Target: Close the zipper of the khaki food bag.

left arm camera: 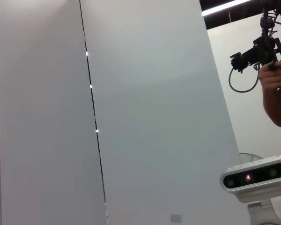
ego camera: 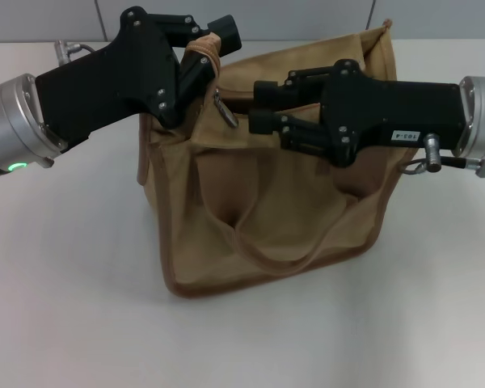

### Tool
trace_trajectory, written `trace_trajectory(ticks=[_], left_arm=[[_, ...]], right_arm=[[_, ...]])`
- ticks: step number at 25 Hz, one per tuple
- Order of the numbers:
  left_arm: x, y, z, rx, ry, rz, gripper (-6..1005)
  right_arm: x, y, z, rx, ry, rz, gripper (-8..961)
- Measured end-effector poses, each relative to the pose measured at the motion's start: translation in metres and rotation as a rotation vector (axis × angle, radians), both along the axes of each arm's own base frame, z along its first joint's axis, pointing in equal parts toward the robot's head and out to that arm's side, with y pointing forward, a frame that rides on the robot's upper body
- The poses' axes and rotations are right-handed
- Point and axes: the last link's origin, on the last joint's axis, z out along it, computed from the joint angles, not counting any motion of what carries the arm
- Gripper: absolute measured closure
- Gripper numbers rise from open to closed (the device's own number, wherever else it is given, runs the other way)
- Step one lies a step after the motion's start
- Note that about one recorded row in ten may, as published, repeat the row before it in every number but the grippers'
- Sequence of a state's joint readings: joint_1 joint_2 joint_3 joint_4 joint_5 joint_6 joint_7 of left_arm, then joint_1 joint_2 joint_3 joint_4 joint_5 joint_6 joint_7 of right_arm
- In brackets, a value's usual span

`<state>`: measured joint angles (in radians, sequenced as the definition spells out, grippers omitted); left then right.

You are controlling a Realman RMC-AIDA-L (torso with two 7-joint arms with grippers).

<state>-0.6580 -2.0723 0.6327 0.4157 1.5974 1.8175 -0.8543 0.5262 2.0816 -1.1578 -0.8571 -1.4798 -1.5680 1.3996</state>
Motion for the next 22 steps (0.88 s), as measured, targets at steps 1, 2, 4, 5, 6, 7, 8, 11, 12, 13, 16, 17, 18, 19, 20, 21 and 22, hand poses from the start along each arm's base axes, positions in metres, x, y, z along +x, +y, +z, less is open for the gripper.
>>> trace_trajectory(ticks=[1,2,4,5,6,7,8,11,12,13,16,17,18,19,20,21,22], left_arm=[[0.0,0.0,0.0,0.0,0.0,0.0,998],[0.0002,0.0,-0.0001,-0.001,0.0,-0.001,998],[0.0005,0.0,-0.0005,-0.003,0.001,-0.002,999],[0.0007,-0.0001,-0.0008,-0.004,0.002,-0.003,999],[0.0007,-0.0001,-0.0008,-0.004,0.002,-0.003,999],[0.0008,0.0,-0.0008,-0.004,0.002,-0.004,999],[0.001,0.0,-0.0009,-0.005,0.002,-0.004,999],[0.0008,-0.0002,-0.0011,-0.006,0.003,-0.004,999],[0.0003,-0.0005,-0.0011,-0.006,0.003,-0.003,999],[0.0002,-0.0005,-0.001,-0.005,0.003,-0.002,998],[0.0001,-0.0005,-0.001,-0.005,0.002,-0.002,998],[0.0001,-0.0006,-0.001,-0.005,0.003,-0.002,998],[0.0001,-0.0006,-0.001,-0.005,0.003,-0.002,998],[0.0001,-0.0006,-0.001,-0.006,0.003,-0.002,998],[0.0001,-0.0007,-0.0011,-0.006,0.003,-0.003,999],[0.0001,-0.0007,-0.0011,-0.006,0.003,-0.003,999],[0.0002,-0.0007,-0.0011,-0.006,0.002,-0.003,999]], right_arm=[[0.0,0.0,0.0,0.0,0.0,0.0,631],[-0.0015,-0.0005,-0.0013,-0.012,-0.002,0.002,632],[-0.0046,-0.0013,-0.0049,-0.034,-0.011,0.007,635],[-0.007,-0.0013,-0.0079,-0.043,-0.02,0.013,636],[-0.007,-0.0013,-0.0079,-0.043,-0.02,0.013,637],[-0.0078,-0.001,-0.0089,-0.045,-0.024,0.015,638],[-0.0082,-0.0001,-0.0095,-0.042,-0.027,0.013,638],[-0.0079,0.003,-0.0096,-0.027,-0.032,0.001,639],[-0.0067,0.0026,-0.0084,-0.025,-0.027,-0.004,639],[-0.0067,0.0026,-0.0084,-0.025,-0.027,-0.004,639],[-0.0064,-0.0002,-0.0072,-0.035,-0.018,0.004,640],[-0.0062,-0.0003,-0.0072,-0.036,-0.017,0.003,640],[-0.006,0.0,-0.0073,-0.035,-0.018,0.001,640],[-0.0058,0.0007,-0.0078,-0.031,-0.02,-0.003,640],[-0.0062,0.0023,-0.0089,-0.026,-0.025,-0.007,641],[-0.0062,0.0023,-0.0089,-0.026,-0.025,-0.007,641],[-0.0068,0.0046,-0.0098,-0.014,-0.032,-0.011,641]])
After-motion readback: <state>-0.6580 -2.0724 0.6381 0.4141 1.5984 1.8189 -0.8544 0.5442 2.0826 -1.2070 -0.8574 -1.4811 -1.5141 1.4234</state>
